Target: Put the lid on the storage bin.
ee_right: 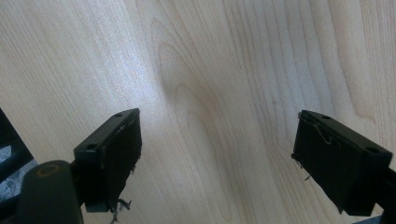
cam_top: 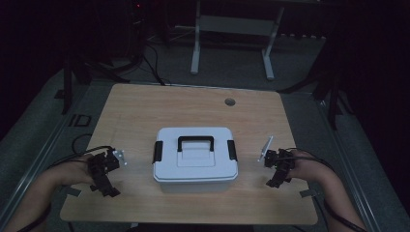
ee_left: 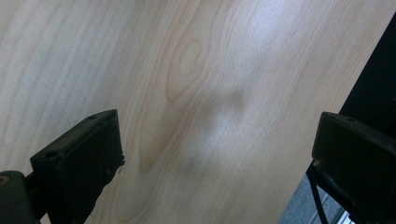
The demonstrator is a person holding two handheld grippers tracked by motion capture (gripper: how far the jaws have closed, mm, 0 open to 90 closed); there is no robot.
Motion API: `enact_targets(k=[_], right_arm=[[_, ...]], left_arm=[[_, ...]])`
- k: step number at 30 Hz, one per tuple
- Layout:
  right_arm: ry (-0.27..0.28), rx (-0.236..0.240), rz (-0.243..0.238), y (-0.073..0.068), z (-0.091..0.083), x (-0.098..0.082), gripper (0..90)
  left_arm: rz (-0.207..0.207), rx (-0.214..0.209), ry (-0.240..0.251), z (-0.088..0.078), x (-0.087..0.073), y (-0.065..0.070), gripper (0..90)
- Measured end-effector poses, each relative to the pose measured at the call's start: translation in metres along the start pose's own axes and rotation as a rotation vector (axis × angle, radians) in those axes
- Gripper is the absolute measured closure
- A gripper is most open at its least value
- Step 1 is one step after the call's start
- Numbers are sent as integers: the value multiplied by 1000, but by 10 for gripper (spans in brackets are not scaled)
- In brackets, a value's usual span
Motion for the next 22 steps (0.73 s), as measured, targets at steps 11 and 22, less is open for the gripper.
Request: enact_targets(k=[11, 22], right_arm=[[-2, 5, 8, 0, 5, -4, 149], [-4, 6, 11, 1, 7, -4, 149]], left_arm=[[-20, -12, 0, 10, -12, 0, 15], [-30, -19, -22, 19, -19, 0, 15]])
Point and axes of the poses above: each handheld gripper's, and its own axes: z roughly forward along the jaws, x roughly out of its top, y roughly to its right, the point moved 5 cm from there along z, roughly forward along the jaws, and after that the axes turned 2 degrees about -z, right-handed, at the moved point
